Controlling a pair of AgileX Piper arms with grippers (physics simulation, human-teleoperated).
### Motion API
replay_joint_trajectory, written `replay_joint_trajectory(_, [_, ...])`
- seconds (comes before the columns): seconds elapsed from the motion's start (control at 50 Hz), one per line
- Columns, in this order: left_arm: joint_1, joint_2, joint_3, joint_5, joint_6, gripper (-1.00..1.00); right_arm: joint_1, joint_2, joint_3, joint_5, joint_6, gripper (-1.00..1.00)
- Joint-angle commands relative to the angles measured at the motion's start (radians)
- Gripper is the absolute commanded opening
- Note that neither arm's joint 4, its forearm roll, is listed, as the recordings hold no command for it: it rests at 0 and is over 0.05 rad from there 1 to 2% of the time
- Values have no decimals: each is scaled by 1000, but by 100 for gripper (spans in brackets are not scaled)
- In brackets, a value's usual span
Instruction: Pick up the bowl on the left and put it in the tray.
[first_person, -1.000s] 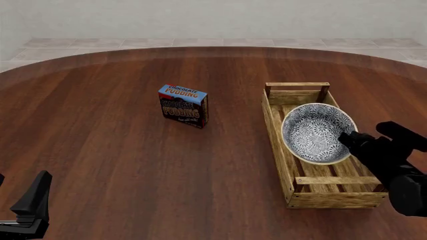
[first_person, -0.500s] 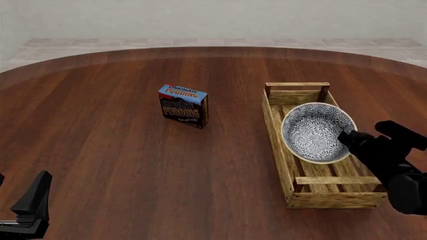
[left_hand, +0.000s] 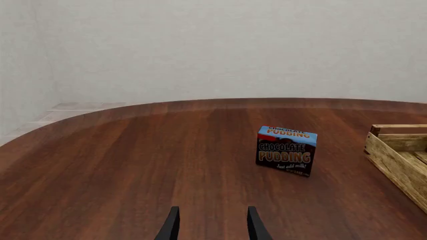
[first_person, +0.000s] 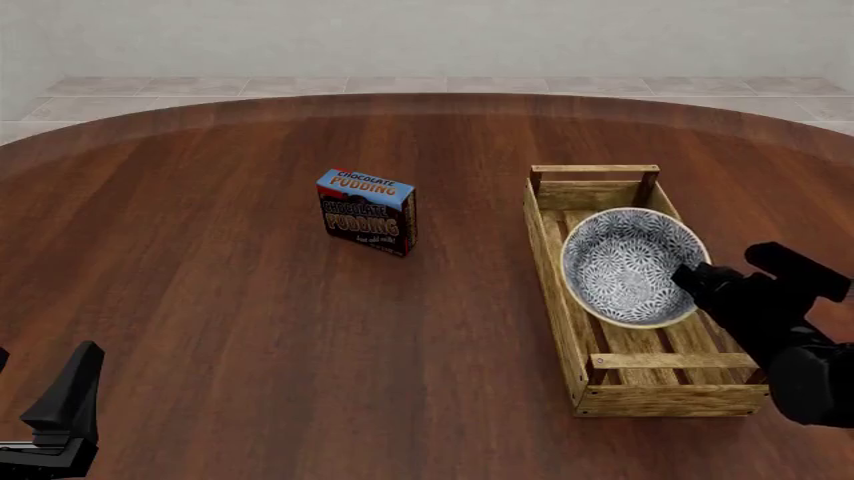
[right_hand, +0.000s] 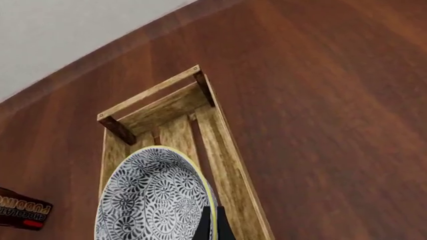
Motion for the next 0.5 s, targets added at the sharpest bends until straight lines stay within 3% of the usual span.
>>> replay_joint_trajectory(0.02, [0, 0, 0, 0, 0, 100, 2, 12, -9, -9, 5, -100])
replay_joint_trajectory(0.5, [0, 0, 0, 0, 0, 100, -3, 26, -14, -17, -2, -100])
